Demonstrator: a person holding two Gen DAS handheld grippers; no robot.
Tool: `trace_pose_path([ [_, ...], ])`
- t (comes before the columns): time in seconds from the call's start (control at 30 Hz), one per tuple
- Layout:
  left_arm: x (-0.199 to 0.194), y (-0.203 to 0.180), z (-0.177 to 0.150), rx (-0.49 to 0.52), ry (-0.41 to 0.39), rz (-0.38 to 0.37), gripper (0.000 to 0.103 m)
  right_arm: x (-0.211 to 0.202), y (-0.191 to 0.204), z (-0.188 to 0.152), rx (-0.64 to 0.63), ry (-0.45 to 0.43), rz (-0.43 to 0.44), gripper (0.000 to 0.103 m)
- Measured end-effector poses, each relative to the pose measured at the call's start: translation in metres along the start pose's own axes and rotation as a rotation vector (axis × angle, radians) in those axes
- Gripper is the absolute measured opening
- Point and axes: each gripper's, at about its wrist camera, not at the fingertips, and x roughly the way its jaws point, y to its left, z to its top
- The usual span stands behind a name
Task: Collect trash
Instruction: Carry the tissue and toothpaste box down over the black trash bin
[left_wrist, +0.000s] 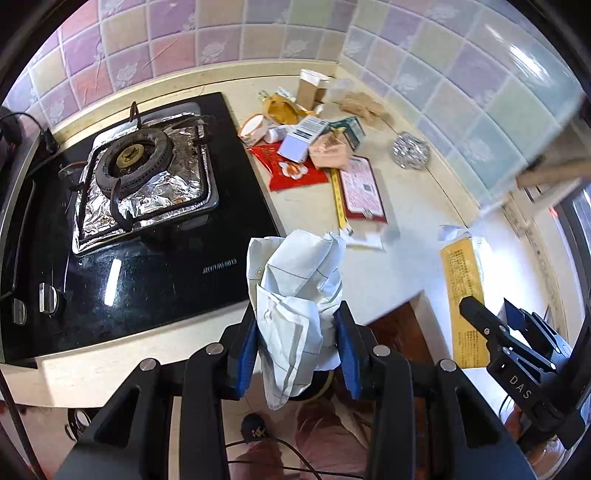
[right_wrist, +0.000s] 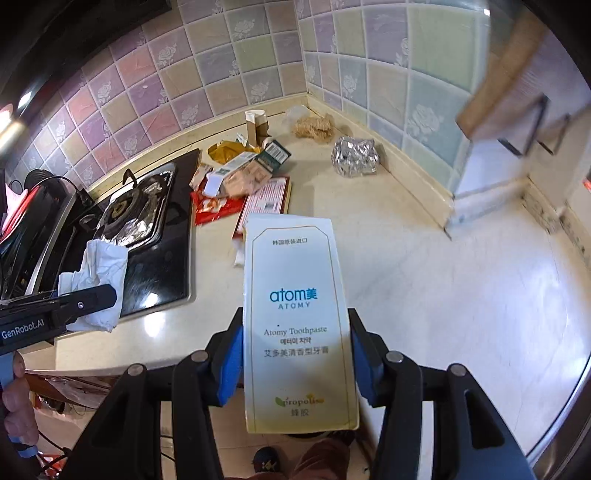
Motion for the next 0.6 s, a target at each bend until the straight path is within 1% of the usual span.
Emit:
trace_pose_path([
  [0.2,-0.006,-0.011,-0.054,0.151,-0.015,-0.032,0.037,-0.018,0.014,-0.065,0.070,0.021,-0.018,0.051],
  [0.3,-0.003,-0.020,-0.080,0.220,-0.021,-0.054,0.037,-0.017,0.019,-0.096,0.098,0.052,-0.029,0.051],
  [0.37,0.004,-0.026,-0.091,0.250,-0.014,-0.064,0.038,-0.014,0.020,-0.114,0.108,0.076,-0.043,0.051],
  [0.47,0.020,-0.036,-0.112,0.295,0.021,-0.077,0.038,-0.007,0.017,-0.142,0.133,0.123,-0.054,0.051],
  [0.5,0.030,-0.040,-0.120,0.312,0.045,-0.078,0.038,-0.004,0.014,-0.150,0.146,0.137,-0.052,0.051],
  [0.6,0.052,-0.048,-0.134,0.331,0.089,-0.087,0.038,0.010,0.002,-0.173,0.185,0.180,-0.058,0.051],
])
